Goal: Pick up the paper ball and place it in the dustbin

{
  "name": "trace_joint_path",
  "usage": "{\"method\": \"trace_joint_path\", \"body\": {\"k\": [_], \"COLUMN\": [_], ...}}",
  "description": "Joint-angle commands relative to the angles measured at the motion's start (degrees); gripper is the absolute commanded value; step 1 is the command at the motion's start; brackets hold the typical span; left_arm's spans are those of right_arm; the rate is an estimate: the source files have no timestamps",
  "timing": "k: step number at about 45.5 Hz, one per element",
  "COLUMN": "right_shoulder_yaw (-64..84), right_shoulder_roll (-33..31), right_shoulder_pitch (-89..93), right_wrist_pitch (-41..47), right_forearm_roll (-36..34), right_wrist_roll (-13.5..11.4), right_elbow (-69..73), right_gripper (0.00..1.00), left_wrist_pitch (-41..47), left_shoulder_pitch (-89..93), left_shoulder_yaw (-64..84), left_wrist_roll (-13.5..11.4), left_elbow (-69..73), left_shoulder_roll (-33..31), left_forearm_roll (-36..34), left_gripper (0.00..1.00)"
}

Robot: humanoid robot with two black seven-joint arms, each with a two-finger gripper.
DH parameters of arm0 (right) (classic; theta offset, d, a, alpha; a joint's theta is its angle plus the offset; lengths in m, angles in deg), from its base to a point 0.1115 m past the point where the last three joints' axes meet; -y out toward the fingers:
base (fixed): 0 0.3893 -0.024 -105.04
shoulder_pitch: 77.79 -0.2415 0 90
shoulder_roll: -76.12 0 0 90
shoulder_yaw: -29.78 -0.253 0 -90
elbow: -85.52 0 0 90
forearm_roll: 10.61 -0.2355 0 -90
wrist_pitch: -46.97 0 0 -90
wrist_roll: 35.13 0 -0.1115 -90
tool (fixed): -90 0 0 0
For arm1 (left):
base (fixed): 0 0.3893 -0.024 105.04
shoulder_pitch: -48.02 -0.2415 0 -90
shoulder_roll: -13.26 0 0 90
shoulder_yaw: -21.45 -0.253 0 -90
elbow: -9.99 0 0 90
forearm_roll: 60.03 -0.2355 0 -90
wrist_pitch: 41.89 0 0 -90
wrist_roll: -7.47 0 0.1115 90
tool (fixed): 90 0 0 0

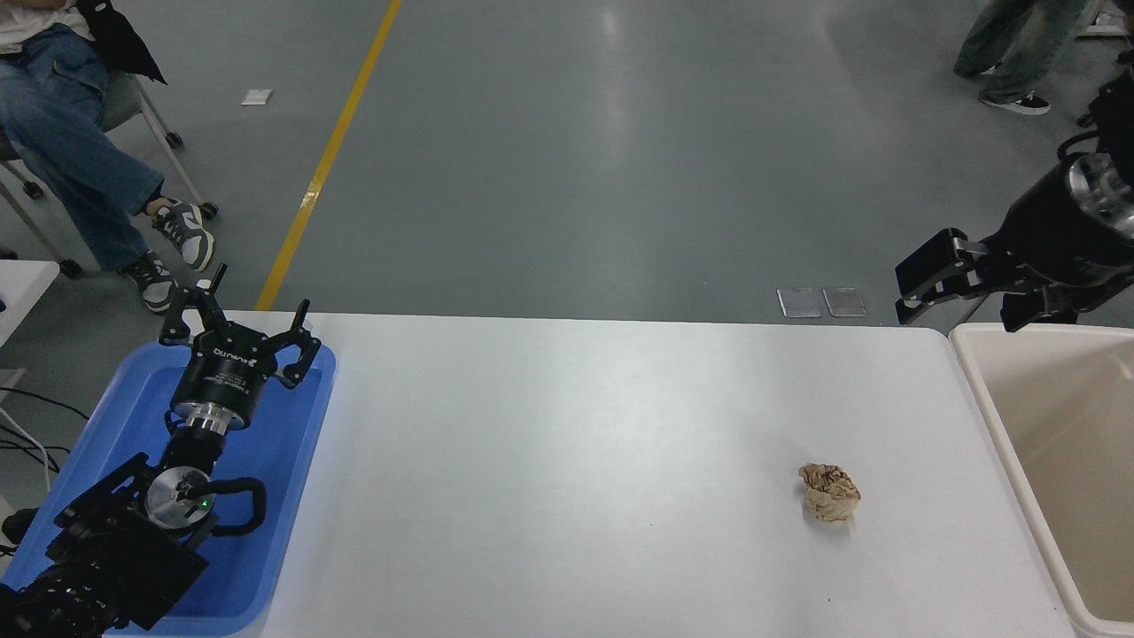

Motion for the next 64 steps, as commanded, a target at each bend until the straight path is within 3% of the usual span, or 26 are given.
{"method": "trace_joint_path", "body": {"k": [1, 44, 55, 64], "right_shoulder_yaw": [-0.40, -0.40, -0.92, -4.70], "right_shoulder_roll": [-0.06, 0.64, 4.50, 5.91], "right_shoulder_pitch": [3.39, 5.67, 16.57, 23.34], "right_wrist_pitch": [0.00, 0.00, -15.98, -21.62], "right_forearm_roll": [-1.30, -1.75, -1.48, -0.96], "right_wrist_roll": [0.19, 0.19, 0.19, 0.37], "right_elbow": [-3.39, -4.18, -7.08, -7.08], "right_gripper": [1.00, 1.00, 1.00, 1.00], "left_wrist_pitch": [0.00, 0.00, 0.00, 0.00], "left_shoulder_pitch": [-0.01, -0.01, -0.01, -0.01], "left_shoulder_yaw": [0.00, 0.00, 0.00, 0.00], "left_wrist_roll": [0.01, 0.01, 0.01, 0.01], "left_elbow": [0.01, 0.01, 0.01, 0.01], "left_shoulder_roll": [0.00, -0.09, -0.09, 0.00], "left_forearm_roll": [0.01, 0.01, 0.01, 0.01], "left_gripper": [1.00, 1.00, 1.00, 1.00]}}
